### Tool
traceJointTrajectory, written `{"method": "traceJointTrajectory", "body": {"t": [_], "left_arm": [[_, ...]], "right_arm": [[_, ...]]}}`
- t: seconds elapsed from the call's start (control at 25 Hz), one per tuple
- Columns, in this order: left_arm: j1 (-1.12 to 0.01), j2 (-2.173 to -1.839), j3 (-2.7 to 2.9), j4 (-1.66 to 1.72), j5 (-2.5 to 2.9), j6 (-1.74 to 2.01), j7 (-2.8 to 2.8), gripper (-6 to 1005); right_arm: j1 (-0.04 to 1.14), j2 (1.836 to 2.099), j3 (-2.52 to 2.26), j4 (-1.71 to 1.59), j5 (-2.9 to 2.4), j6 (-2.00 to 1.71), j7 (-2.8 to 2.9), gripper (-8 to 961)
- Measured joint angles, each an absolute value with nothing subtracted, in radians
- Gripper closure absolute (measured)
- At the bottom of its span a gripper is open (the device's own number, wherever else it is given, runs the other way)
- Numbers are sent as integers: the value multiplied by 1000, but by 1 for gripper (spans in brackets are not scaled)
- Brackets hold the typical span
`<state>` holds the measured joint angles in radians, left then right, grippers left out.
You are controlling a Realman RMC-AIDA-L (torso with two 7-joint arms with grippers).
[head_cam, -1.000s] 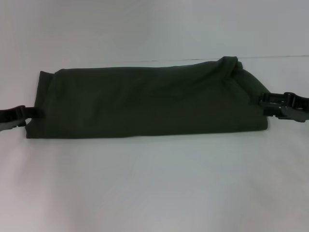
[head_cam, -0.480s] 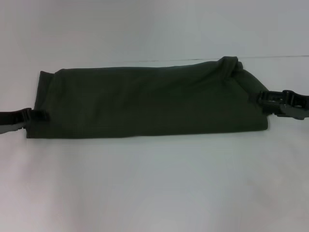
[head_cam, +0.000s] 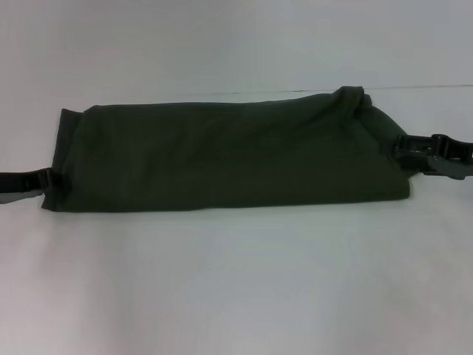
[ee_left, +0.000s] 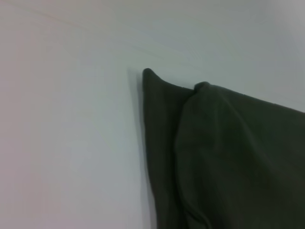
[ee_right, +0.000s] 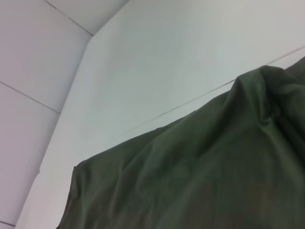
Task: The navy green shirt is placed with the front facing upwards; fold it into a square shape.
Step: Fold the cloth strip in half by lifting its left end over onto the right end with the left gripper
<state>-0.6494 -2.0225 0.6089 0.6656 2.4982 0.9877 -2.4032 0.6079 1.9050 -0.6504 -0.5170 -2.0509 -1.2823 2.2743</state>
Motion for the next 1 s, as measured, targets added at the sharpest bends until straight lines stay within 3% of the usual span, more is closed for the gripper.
{"method": "traceJointTrajectory", "body": {"t": [0.16, 0.32, 0.52, 0.68, 1.0], "left_arm": [[-652, -2022, 616, 666, 2508, 984, -2405, 754], [-652, -2021, 616, 666, 2510, 982, -2404, 889], [-651, -2020, 617, 667, 2510, 982, -2400, 985], [-652, -2020, 617, 667, 2511, 983, -2397, 984], [-651, -2020, 617, 667, 2511, 986, -2397, 983]], "right_arm": [[612, 1902, -651, -517, -2051, -1282, 2276, 84], [628, 1881, -674, -536, -2081, -1284, 2333, 84], [684, 1857, -700, -666, -2288, -1313, 2587, 85], [759, 1858, -702, -721, -2466, -1354, 2699, 85], [848, 1902, -723, -668, -2634, -1318, 2722, 86]]}}
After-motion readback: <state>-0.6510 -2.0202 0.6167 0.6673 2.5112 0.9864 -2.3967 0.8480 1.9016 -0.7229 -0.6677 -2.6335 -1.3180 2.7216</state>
